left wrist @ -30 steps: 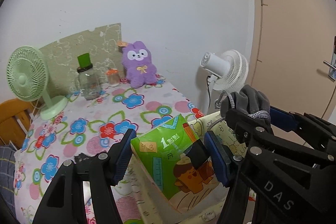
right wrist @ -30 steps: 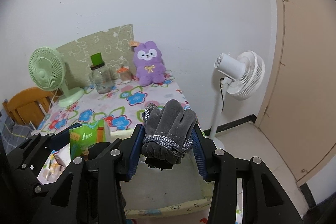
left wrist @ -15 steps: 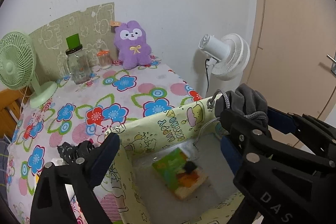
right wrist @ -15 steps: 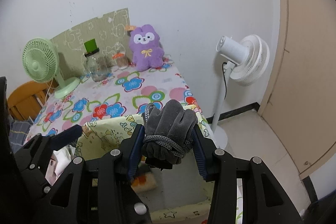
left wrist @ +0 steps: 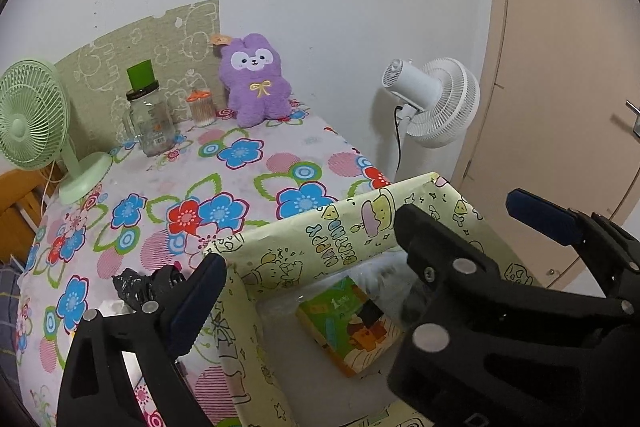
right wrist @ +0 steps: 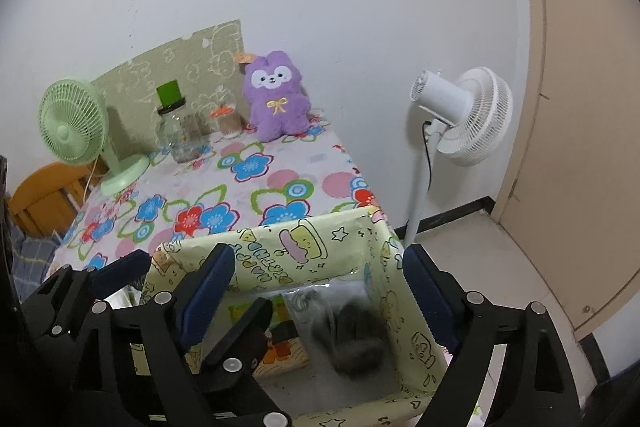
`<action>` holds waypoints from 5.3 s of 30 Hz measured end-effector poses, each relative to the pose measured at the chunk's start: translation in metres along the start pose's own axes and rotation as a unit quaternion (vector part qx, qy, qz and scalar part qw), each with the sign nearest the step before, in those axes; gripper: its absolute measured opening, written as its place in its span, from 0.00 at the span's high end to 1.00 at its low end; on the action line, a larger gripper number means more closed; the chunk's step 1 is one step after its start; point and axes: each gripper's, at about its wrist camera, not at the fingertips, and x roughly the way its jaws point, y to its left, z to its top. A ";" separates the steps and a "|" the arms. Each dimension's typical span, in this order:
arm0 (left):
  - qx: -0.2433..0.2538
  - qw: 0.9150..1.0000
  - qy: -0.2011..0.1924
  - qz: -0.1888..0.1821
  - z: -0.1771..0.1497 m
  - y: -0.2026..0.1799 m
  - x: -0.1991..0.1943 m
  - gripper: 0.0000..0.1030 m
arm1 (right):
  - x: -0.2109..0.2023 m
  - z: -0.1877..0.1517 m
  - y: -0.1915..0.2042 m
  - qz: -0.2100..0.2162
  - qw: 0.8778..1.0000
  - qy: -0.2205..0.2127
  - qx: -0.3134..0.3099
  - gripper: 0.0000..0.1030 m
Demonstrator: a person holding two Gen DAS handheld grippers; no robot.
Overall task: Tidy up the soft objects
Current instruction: 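Open both tools to drop the glove and tissue pack into the box, then move both tools back over the remaining items on the table, then grasp the pink wet-wipe pack with the right tool while the left grasps the yellow cartoon pack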
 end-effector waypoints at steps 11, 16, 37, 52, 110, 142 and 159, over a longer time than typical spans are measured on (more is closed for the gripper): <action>-0.001 1.000 -0.024 0.009 -0.001 0.007 -0.026 0.04 | -0.020 0.001 0.012 0.004 1.000 -0.011 0.003 0.10; -0.003 0.999 -0.038 0.011 -0.002 0.013 -0.042 0.04 | -0.033 0.003 0.023 0.003 1.000 -0.021 -0.003 0.08; -0.017 0.996 -0.080 0.028 -0.018 0.059 -0.100 0.04 | -0.080 -0.002 0.086 0.017 0.998 -0.049 -0.035 0.05; -0.038 0.994 -0.088 0.055 -0.041 0.102 -0.119 0.04 | -0.083 -0.016 0.137 0.043 0.996 -0.051 -0.058 0.05; -0.111 0.991 0.039 0.064 -0.119 0.212 -0.020 0.04 | 0.050 -0.084 0.230 0.106 0.984 0.099 -0.105 0.25; -0.089 0.988 0.071 0.101 -0.141 0.204 -0.007 0.24 | 0.078 -0.111 0.208 0.083 0.979 0.168 -0.081 0.47; -0.103 0.989 0.057 0.087 -0.126 0.202 -0.017 0.28 | 0.069 -0.096 0.210 0.081 0.982 0.146 -0.085 0.58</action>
